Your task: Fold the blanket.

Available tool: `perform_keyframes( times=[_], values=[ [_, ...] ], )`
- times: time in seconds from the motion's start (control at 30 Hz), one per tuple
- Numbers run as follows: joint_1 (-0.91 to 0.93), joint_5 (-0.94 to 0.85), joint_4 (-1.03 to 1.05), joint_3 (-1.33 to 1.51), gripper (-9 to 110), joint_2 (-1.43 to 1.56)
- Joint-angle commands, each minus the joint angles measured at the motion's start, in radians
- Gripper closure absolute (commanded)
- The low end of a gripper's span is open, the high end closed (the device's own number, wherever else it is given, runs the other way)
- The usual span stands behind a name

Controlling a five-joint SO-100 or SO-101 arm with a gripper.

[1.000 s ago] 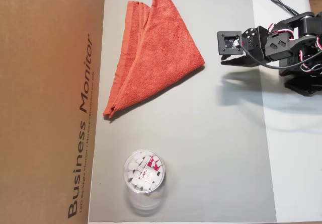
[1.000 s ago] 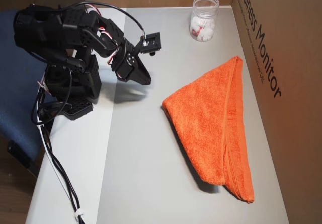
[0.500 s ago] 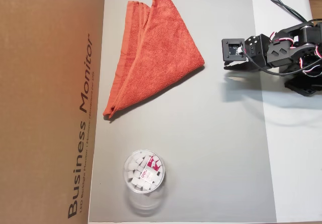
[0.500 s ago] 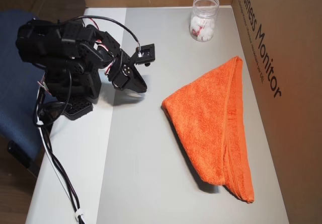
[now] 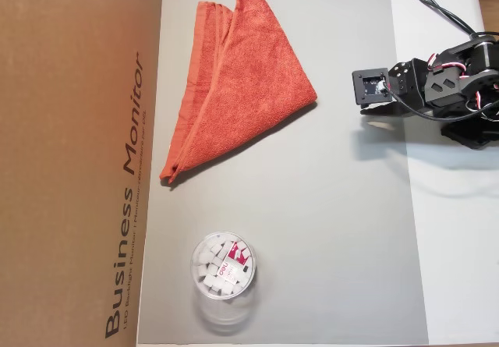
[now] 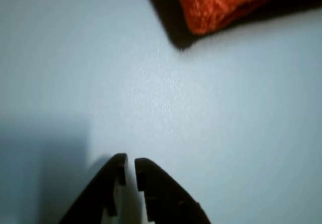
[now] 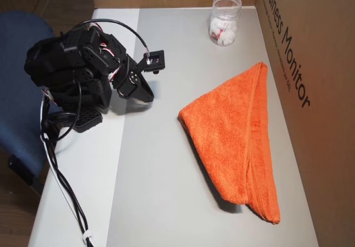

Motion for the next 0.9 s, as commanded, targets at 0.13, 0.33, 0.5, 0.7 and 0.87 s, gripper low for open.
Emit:
perform_keyframes(
  times=[0.13, 0.33, 0.5, 0.7, 0.87],
  values=[
    [0.009, -0.011, 0.029, 0.029, 102, 0.011],
    [0.002, 0.005, 0.138, 0.029, 102, 0.011],
    [0.002, 0.008, 0.172, 0.029, 102, 0.011],
    [0.014, 0.008, 0.172, 0.029, 102, 0.011],
    [0.011, -0.008, 0.172, 0.029, 101, 0.008]
  ],
)
